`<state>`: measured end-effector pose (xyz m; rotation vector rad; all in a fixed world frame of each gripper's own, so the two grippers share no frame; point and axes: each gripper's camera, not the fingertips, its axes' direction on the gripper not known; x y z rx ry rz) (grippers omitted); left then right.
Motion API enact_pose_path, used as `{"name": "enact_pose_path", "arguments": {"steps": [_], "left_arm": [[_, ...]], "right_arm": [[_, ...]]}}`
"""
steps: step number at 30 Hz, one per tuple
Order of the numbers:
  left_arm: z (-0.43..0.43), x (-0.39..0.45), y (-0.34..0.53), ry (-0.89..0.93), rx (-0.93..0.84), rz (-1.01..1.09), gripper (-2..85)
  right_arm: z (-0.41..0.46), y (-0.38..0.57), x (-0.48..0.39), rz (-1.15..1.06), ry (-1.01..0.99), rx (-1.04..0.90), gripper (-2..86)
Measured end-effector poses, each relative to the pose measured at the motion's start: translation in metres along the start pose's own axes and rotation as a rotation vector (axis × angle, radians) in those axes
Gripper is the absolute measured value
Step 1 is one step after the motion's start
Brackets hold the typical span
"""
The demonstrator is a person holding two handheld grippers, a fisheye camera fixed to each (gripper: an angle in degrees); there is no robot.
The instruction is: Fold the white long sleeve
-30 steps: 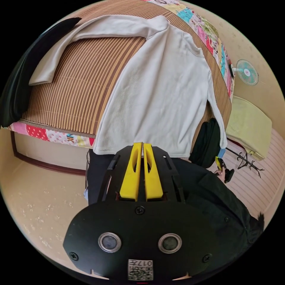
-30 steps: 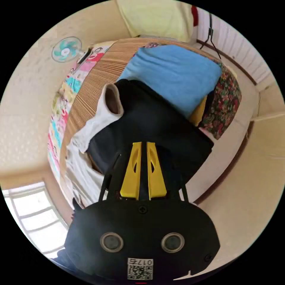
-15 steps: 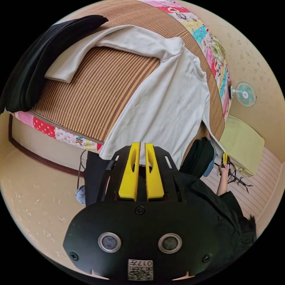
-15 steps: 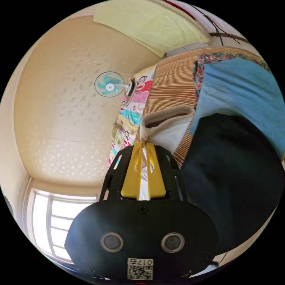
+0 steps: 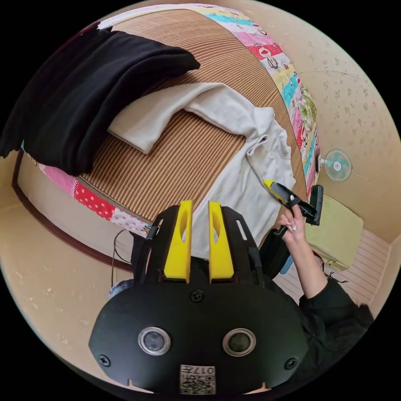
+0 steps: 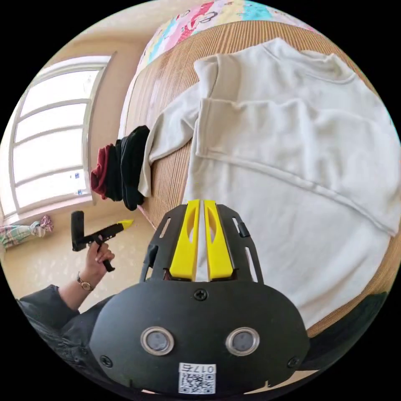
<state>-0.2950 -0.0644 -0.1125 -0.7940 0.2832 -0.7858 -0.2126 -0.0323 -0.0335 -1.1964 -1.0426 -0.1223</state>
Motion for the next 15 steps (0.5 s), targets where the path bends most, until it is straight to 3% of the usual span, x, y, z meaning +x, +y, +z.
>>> {"name": "enact_pose_path", "arguments": {"steps": [8,12,15], "left_arm": [[0.019,-0.027,-0.078,-0.222,-0.061,0.216,9.8],[0.039,-0.032,-0.094,-0.414,-0.158,0.346,3.1],[0.024,-0.042,-0.104,-0.299,-0.247,0.387,0.8]], "right_arm": [[0.053,0.129,0.022,0.055,-0.050,-0.170,4.5],[0.049,0.136,0.017,-0.037,0.096,-0.145,7.6],[0.041,0.117,-0.007,-0.099,0.122,-0.044,9.3]]}}
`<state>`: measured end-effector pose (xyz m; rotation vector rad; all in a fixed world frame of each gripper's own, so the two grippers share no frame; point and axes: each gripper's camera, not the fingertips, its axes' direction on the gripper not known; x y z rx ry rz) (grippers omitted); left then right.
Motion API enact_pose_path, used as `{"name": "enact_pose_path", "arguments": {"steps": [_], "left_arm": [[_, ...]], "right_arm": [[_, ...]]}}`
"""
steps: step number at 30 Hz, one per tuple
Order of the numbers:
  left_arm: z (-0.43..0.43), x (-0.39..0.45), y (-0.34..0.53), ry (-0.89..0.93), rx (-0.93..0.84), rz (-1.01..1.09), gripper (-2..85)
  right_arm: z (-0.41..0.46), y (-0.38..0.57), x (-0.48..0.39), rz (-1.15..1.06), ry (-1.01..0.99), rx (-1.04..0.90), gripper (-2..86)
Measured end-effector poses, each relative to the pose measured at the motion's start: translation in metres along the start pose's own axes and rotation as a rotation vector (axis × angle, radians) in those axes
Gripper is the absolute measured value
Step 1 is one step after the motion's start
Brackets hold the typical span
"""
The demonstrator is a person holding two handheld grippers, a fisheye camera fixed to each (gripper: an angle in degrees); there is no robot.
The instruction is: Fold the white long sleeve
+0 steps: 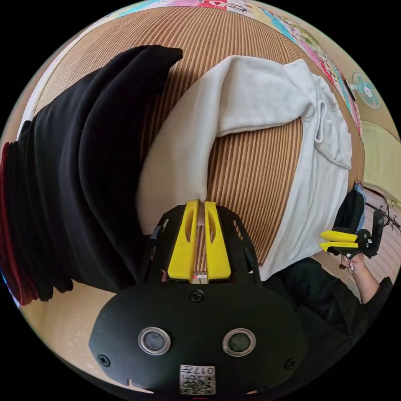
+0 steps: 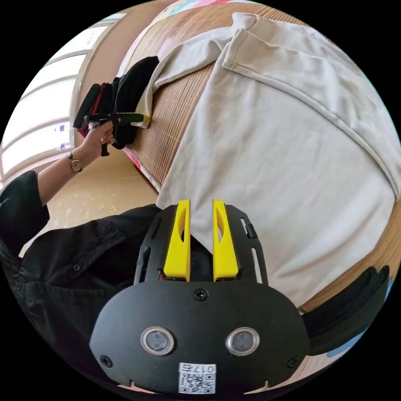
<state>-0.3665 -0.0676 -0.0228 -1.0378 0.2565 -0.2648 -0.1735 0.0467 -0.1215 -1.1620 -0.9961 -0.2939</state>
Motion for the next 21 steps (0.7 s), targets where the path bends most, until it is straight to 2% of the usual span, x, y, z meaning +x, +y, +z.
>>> {"name": "enact_pose_path", "arguments": {"steps": [4,6,9,11,13,16,19,21], "left_arm": [[-0.076,-0.024,0.023,0.590,0.147,0.099,-0.5],[-0.114,-0.020,0.034,0.667,0.196,0.157,-0.6],[-0.164,0.007,0.044,0.726,0.233,0.284,-0.1],[-0.185,0.023,0.048,0.783,0.270,0.338,0.7],[-0.219,0.029,0.059,0.814,0.417,0.366,3.7],[-0.247,0.021,0.074,0.789,0.519,0.377,4.7],[-0.233,0.012,0.085,0.691,0.481,0.319,6.7],[-0.211,0.009,0.094,0.689,0.428,0.301,7.6]], "right_arm": [[-0.016,-0.036,-0.055,-0.136,-0.014,0.137,12.5],[-0.035,-0.059,-0.093,-0.214,-0.123,0.266,14.9],[-0.062,-0.090,-0.122,-0.229,-0.223,0.416,15.0],[-0.082,-0.108,-0.129,-0.206,-0.161,0.462,7.7],[-0.122,-0.113,-0.121,-0.183,-0.101,0.527,5.1],[-0.206,-0.098,-0.069,-0.176,-0.032,0.555,3.9],[-0.277,-0.071,0.008,-0.146,0.199,0.480,4.3],[-0.316,-0.051,0.094,0.030,0.338,0.421,6.2]]}}
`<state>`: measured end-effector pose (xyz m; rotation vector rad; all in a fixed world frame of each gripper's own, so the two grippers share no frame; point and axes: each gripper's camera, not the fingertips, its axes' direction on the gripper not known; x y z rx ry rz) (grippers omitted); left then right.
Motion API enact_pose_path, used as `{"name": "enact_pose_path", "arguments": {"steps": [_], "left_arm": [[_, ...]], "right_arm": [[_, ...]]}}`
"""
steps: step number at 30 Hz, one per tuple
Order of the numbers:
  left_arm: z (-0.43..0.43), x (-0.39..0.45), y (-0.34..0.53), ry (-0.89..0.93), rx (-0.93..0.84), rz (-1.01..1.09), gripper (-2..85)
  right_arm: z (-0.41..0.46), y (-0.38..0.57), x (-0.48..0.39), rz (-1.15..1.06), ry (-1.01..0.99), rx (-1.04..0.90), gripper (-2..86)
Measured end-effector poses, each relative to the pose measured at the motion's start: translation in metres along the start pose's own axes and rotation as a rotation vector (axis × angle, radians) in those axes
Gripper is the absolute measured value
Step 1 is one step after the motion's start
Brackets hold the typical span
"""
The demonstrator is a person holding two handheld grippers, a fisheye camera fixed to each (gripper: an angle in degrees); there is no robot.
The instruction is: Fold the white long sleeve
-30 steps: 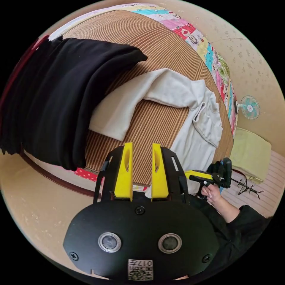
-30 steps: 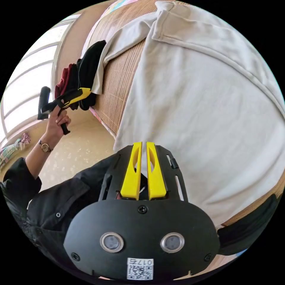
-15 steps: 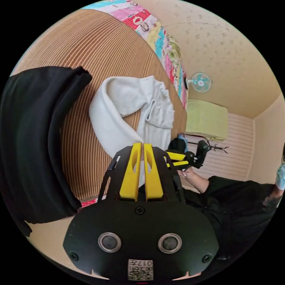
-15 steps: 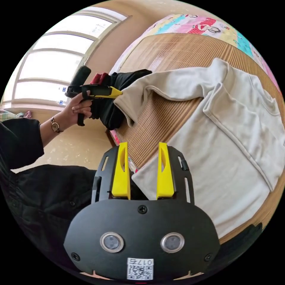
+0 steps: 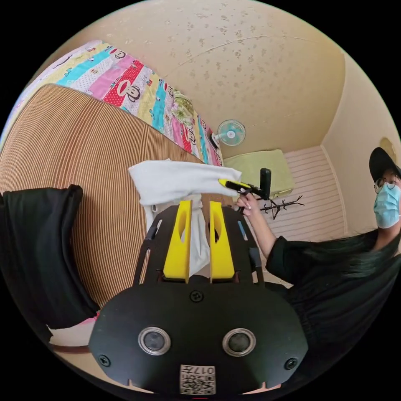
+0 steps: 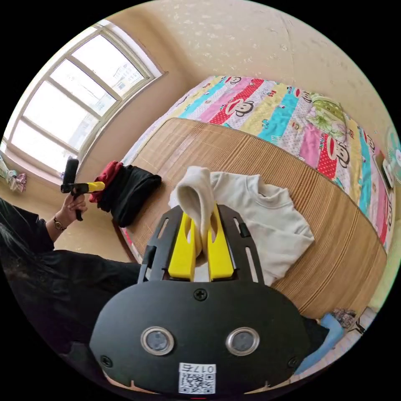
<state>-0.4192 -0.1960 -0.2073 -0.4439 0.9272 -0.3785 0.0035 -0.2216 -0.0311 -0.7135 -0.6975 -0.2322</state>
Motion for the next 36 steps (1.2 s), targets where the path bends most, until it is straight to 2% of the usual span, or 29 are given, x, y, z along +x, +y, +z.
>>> {"name": "enact_pose_path", "arguments": {"steps": [3,6,12,15,17,21,25,27,29,33,36], "left_arm": [[0.037,-0.022,0.036,-0.041,-0.122,-0.089,8.6],[0.083,-0.046,0.070,-0.122,-0.244,-0.170,9.9],[0.165,-0.094,0.110,-0.240,-0.425,-0.287,11.2],[0.195,-0.107,0.110,-0.336,-0.553,-0.266,13.3],[0.206,-0.110,0.108,-0.393,-0.598,-0.231,13.7],[0.231,-0.120,0.117,-0.388,-0.721,-0.216,13.5],[0.231,-0.125,0.127,-0.404,-0.678,-0.233,13.8],[0.230,-0.128,0.125,-0.380,-0.670,-0.229,14.4],[0.230,-0.127,0.123,-0.389,-0.678,-0.203,14.5],[0.231,-0.126,0.123,-0.377,-0.737,-0.220,12.2],[0.230,-0.123,0.131,-0.448,-0.709,-0.221,13.4]], "right_arm": [[0.006,0.022,0.099,0.228,0.117,-0.163,9.6],[0.014,0.070,0.134,0.323,0.114,-0.203,11.6],[0.079,0.200,0.129,0.432,-0.057,-0.377,12.0],[0.098,0.246,0.127,0.469,-0.109,-0.456,12.0],[0.101,0.261,0.124,0.457,-0.145,-0.485,11.9],[0.095,0.279,0.126,0.433,-0.138,-0.574,12.0],[0.077,0.284,0.144,0.515,-0.286,-0.529,11.9],[0.069,0.286,0.162,0.621,-0.446,-0.445,12.0],[0.069,0.289,0.171,0.687,-0.508,-0.423,12.1],[0.055,0.285,0.181,0.734,-0.529,-0.421,11.6],[0.037,0.281,0.178,0.716,-0.513,-0.423,10.2]]}}
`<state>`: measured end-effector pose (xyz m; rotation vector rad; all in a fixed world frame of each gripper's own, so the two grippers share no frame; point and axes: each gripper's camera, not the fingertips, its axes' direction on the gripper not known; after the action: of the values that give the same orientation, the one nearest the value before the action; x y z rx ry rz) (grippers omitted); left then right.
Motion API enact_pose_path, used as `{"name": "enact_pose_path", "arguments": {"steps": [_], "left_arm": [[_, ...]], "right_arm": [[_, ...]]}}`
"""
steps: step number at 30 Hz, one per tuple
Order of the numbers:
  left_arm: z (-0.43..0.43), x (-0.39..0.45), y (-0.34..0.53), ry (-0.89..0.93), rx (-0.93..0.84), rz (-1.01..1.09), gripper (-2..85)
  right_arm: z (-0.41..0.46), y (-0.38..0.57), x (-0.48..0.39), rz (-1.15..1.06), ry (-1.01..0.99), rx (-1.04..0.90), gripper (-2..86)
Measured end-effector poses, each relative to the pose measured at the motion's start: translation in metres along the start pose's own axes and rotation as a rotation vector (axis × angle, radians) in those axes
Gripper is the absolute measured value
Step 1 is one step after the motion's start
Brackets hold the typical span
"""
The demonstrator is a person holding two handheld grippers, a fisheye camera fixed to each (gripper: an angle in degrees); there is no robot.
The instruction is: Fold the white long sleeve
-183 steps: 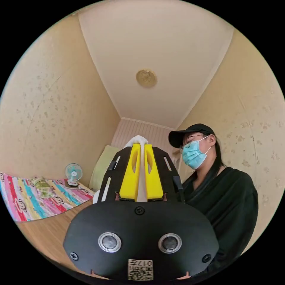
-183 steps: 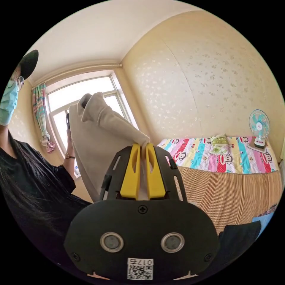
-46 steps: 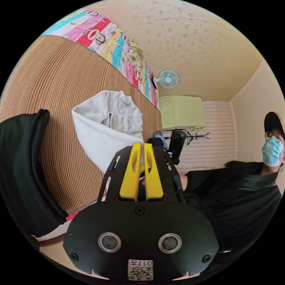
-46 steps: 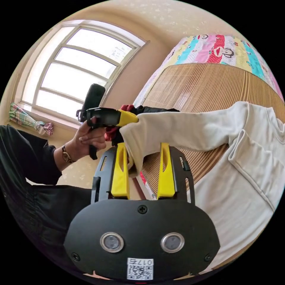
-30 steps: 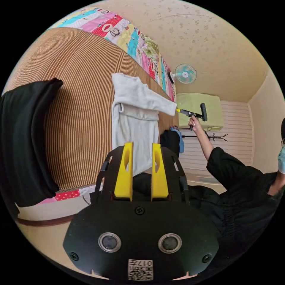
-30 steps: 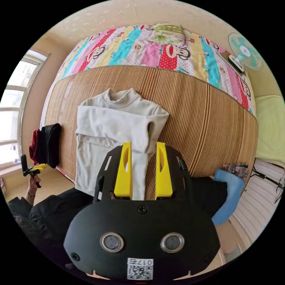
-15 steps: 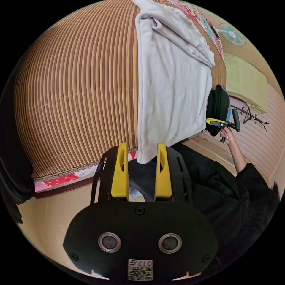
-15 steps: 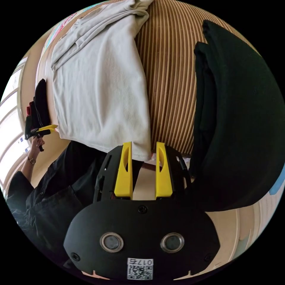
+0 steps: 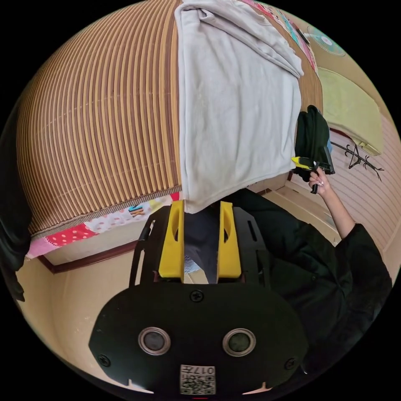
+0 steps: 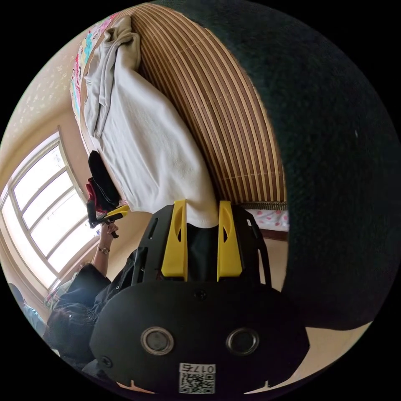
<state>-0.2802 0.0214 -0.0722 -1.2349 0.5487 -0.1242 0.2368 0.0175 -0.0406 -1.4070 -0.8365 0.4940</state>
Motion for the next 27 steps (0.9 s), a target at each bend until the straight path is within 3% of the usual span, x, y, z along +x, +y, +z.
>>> {"name": "enact_pose_path", "arguments": {"steps": [3,6,10,14,16,20,27], "left_arm": [[0.017,-0.019,-0.004,0.059,-0.023,-0.053,14.7],[0.032,-0.044,-0.006,0.252,-0.028,-0.068,7.1],[-0.001,-0.055,0.033,0.526,0.141,0.073,4.1],[-0.030,-0.041,0.086,0.730,0.211,0.216,3.9],[-0.055,-0.028,0.119,0.926,0.327,0.303,4.0],[-0.101,-0.013,0.130,0.963,0.542,0.364,4.0],[-0.138,-0.061,-0.045,0.828,0.655,0.023,5.1]], "right_arm": [[-0.006,0.012,-0.007,-0.015,0.016,0.009,7.4],[-0.019,0.036,-0.018,-0.077,-0.018,0.028,4.4],[-0.054,0.095,-0.036,-0.241,-0.077,0.100,3.5],[-0.094,0.177,-0.039,-0.362,-0.307,0.125,3.1],[-0.120,0.212,-0.047,-0.428,-0.458,0.228,3.0],[-0.166,0.219,-0.087,-0.519,-0.475,0.420,2.8],[-0.146,0.029,-0.151,-0.296,-0.163,0.471,4.9]]}}
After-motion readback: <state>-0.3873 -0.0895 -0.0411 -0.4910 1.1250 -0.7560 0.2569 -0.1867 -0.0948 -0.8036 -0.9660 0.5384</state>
